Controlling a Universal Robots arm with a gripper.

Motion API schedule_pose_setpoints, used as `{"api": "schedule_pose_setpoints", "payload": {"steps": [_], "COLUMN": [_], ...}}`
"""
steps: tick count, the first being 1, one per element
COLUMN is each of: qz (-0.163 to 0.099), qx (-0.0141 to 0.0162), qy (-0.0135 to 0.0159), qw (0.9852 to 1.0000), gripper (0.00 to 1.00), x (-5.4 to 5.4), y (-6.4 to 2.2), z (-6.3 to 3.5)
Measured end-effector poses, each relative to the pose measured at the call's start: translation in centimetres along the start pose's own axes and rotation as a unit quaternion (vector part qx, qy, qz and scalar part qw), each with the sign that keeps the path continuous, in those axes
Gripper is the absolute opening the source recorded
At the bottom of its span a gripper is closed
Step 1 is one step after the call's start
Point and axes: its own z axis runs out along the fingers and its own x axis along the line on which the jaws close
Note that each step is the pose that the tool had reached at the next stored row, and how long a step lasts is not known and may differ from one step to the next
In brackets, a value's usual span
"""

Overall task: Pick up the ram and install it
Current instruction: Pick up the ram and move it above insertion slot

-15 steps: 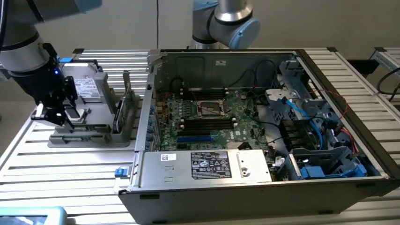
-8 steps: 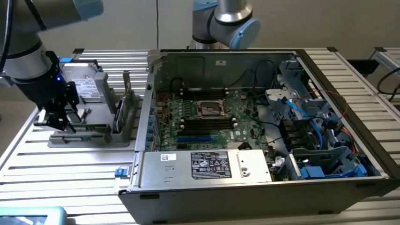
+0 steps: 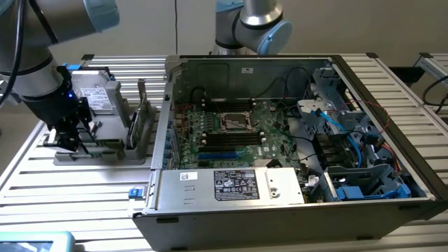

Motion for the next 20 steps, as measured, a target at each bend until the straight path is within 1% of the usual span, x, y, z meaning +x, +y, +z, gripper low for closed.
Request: {"api": "schedule_pose_setpoints", "payload": {"steps": [5, 11, 16, 17, 18, 20], "qz": [0.000, 0.000, 0.000, 0.000, 0.000, 0.000], "qx": [-0.0001, -0.0005, -0.0010, -0.0010, -0.0010, -0.0010], "qy": [-0.0001, -0.0002, -0.0002, -0.0002, -0.0002, -0.0002], "qw": [1.0000, 1.0000, 1.0000, 1.0000, 1.0000, 1.0000], "gripper": [0.42, 0.42, 0.42, 0.34, 0.34, 0.22], "x": [0.0, 0.0, 0.0, 0.0, 0.0, 0.0], "y": [-0.36, -0.36, -0.35, -0.35, -0.35, -0.35], "z": [0.91, 1.92, 2.38, 2.42, 2.45, 2.46]}}
